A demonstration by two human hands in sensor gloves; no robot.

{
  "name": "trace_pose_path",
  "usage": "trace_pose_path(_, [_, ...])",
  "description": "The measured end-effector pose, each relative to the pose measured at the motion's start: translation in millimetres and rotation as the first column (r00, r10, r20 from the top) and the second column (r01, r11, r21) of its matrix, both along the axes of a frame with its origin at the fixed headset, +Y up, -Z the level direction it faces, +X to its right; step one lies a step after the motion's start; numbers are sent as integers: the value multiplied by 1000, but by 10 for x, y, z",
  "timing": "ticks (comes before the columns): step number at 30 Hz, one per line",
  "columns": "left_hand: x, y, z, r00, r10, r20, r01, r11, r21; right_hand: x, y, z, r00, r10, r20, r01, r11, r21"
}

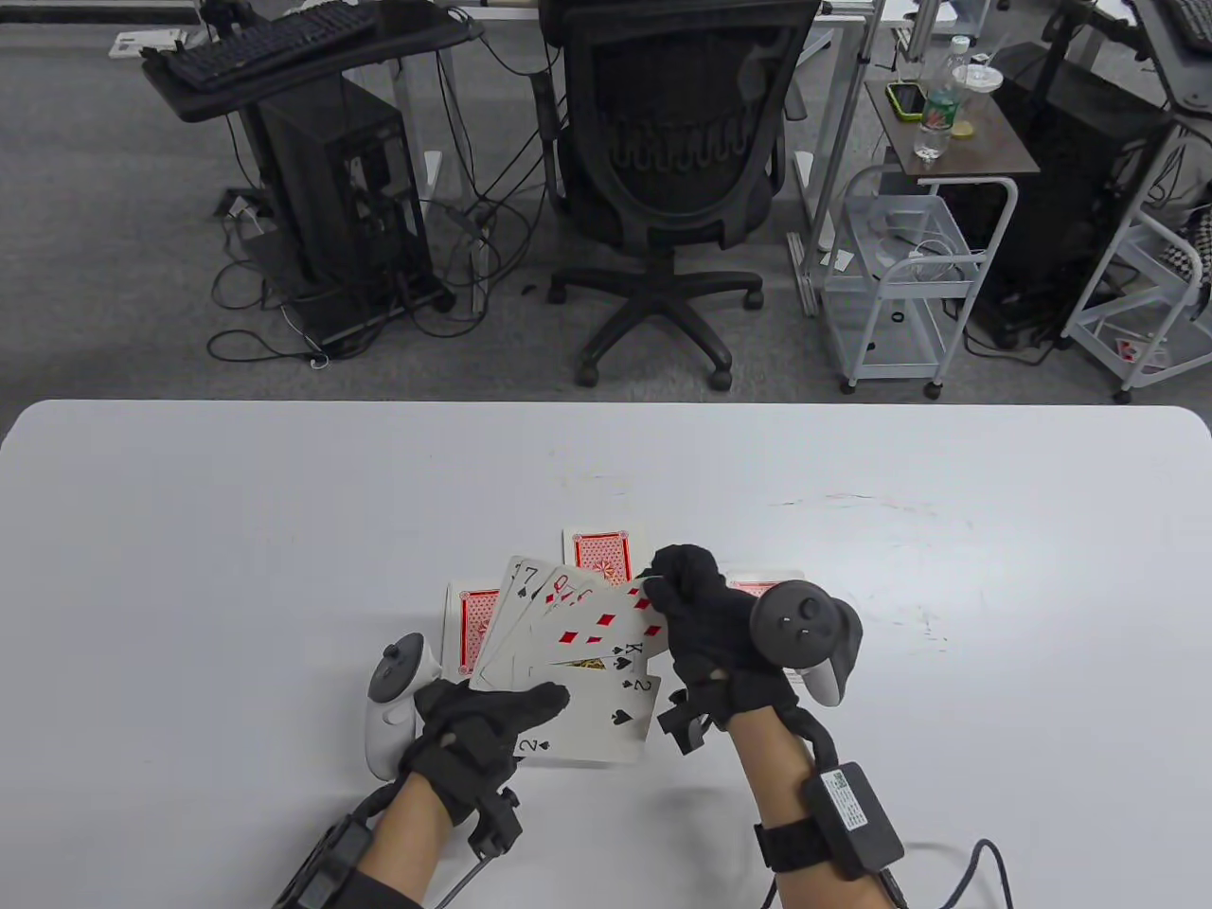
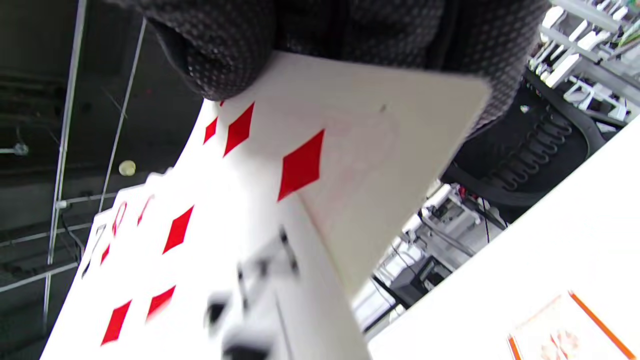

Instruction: Four-player card dealing with fan arrangement

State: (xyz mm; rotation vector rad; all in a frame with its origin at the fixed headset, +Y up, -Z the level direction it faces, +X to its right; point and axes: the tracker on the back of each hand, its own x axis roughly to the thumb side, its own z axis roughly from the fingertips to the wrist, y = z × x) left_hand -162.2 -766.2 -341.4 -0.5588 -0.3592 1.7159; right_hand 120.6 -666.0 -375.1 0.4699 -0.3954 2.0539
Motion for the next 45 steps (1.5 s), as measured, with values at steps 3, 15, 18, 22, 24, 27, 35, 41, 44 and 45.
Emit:
trace_pose_path(3, [37, 5, 0, 997, -53, 54, 52, 999, 13, 103, 111, 17, 999, -31, 10, 31, 998, 52])
trace_pose_path(15, [182, -28, 30, 930, -308, 199, 303, 951, 58, 250, 354, 85, 989, -144, -25, 147, 978, 151])
trace_pose_path(18, [189, -33, 31, 921, -326, 211, 320, 945, 62, 256, 404, 108, 990, -139, -26, 142, 975, 171])
trace_pose_path(22, [176, -28, 25, 927, -315, 204, 311, 949, 54, 218, 413, 122, 997, -68, -28, 72, 980, 184])
trace_pose_path(24, [158, -22, 20, 934, -299, 194, 295, 954, 48, 144, 374, 106, 996, -34, -81, 46, 988, 147])
trace_pose_path(27, [118, -13, 11, 951, -261, 169, 259, 965, 30, 0, 304, 89, 987, 24, -162, -10, 996, 89])
trace_pose_path(35, [66, -2, 0, 968, -208, 142, 209, 978, 11, -334, 139, 115, 966, 138, -219, -129, 990, 59])
trace_pose_path(41, [21, 14, -7, 993, -86, 82, 89, 996, -25, -223, 45, 59, 985, 88, -149, -94, 995, -39])
trace_pose_path(44, [-29, 36, -8, 999, -40, 36, 41, 999, -25, -162, 10, 39, 984, 152, -92, -160, 983, -89])
trace_pose_path(45, [-36, 37, -8, 999, -37, 31, 38, 999, -23, -161, 5, 41, 982, 168, -84, -176, 980, -90])
